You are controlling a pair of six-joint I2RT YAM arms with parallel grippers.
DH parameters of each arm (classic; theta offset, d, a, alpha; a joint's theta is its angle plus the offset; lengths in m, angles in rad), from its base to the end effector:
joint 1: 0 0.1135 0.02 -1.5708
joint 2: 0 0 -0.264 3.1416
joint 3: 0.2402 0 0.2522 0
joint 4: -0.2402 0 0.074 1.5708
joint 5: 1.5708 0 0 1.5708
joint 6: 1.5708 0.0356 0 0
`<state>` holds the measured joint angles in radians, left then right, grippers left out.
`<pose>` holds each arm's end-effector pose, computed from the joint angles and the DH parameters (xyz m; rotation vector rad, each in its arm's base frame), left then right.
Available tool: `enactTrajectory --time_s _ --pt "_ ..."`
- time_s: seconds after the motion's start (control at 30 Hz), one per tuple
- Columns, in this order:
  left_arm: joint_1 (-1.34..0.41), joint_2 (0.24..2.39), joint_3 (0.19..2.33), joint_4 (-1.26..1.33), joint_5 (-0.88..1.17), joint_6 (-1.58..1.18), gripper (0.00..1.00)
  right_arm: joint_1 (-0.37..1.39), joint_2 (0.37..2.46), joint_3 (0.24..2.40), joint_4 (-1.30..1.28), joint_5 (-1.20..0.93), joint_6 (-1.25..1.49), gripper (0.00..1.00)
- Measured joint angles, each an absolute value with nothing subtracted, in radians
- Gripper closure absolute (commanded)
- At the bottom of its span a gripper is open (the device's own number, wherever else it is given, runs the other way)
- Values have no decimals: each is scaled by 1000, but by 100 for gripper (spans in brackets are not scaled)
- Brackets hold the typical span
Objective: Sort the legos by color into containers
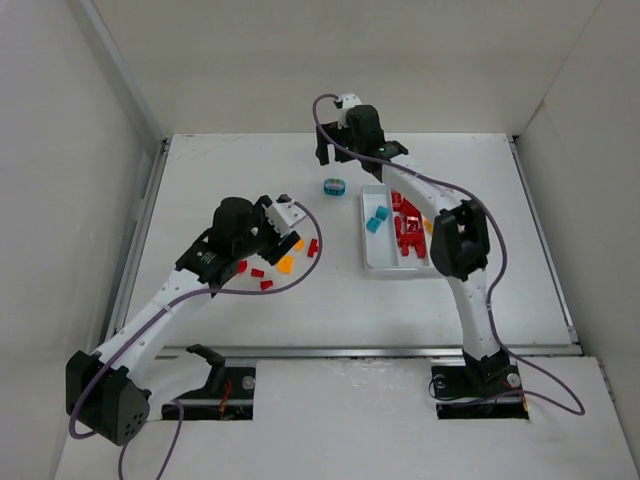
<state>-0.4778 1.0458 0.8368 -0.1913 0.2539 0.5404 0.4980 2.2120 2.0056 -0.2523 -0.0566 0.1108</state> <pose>0.2087 -0.1181 0.3075 1.0980 1.6276 -0.2090 0.4631 0.2541 0.2851 -0.4312 2.0113 0.4386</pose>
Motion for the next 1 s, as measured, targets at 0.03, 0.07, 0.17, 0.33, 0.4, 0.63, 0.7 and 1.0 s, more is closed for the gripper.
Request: enactTrajectory --time_s 0.03,0.07,0.17,0.33,0.4,0.63,0.7,1.0 --pt "-478 1039 833 -187 248 533 100 496 2278 2101 -274 -31 116 0" --pt "-478 1033 831 -183 238 526 100 496 2331 2171 -285 -11 117 0" --pt "-478 1017 829 -163 221 512 100 499 2447 2288 -353 4 110 0" --pt "-476 1003 805 -132 201 511 100 499 2555 2337 -442 -11 115 0" --pt "-475 1003 792 -122 199 511 100 499 2575 2337 -472 -21 121 0" --pt "-469 1003 782 -101 198 511 100 502 2622 2424 -571 -35 132 12" --pt "-469 1003 782 -94 198 511 100 505 2622 2426 -579 -38 132 17" --pt "-469 1003 781 -85 197 514 100 531 2622 2404 -591 -3 107 46"
